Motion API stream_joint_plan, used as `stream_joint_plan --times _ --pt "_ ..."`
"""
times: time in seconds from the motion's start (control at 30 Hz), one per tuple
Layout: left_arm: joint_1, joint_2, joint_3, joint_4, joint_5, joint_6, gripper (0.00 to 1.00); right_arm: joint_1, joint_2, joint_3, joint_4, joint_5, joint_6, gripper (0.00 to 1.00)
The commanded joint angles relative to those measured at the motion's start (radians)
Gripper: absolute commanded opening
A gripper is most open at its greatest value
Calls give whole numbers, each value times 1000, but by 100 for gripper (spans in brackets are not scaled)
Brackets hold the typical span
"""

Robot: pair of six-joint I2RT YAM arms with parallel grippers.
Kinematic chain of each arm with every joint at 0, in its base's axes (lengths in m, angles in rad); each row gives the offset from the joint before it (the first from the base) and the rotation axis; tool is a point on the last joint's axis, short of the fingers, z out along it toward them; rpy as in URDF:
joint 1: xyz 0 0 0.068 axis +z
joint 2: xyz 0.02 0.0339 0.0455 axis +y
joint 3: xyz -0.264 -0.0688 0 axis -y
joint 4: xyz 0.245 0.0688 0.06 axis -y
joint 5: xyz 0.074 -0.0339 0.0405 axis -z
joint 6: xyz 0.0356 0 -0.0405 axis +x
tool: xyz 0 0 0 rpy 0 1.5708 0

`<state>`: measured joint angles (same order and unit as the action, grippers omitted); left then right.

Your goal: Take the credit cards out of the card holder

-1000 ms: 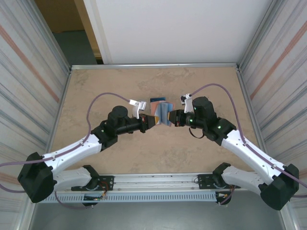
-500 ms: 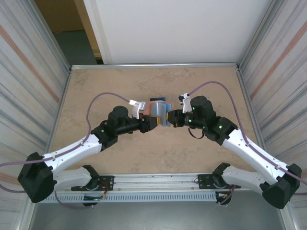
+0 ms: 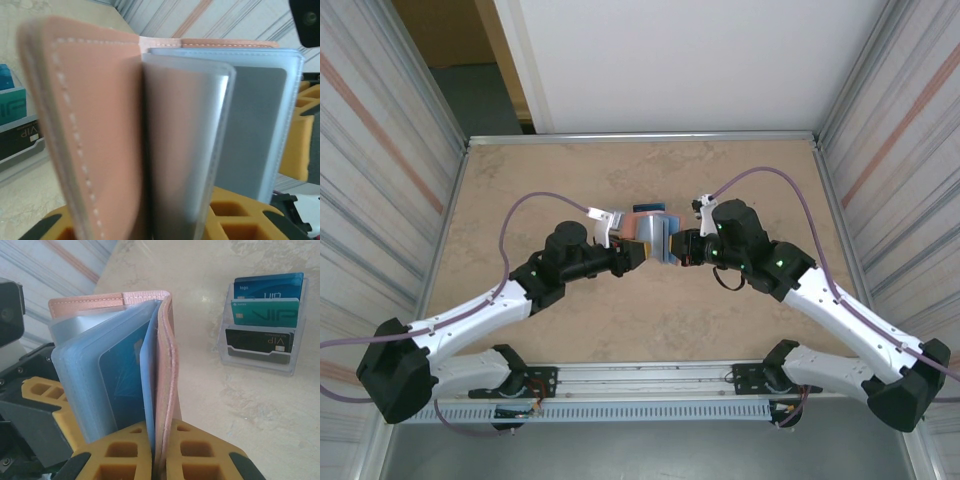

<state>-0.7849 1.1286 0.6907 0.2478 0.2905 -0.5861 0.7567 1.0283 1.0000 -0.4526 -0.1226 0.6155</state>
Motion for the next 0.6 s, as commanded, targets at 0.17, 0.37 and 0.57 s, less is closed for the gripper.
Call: stream_joint_plan --times 0.17,0.37,0.57 --pt "7 29 11 4 -18 25 12 25 8 42 20 -4 -19 0" --pt "7 34 6 13 -8 20 1 19 2 27 24 7 -10 0" --pt "10 20 -2 17 -10 10 0 -29 -20 -14 94 -91 21 7"
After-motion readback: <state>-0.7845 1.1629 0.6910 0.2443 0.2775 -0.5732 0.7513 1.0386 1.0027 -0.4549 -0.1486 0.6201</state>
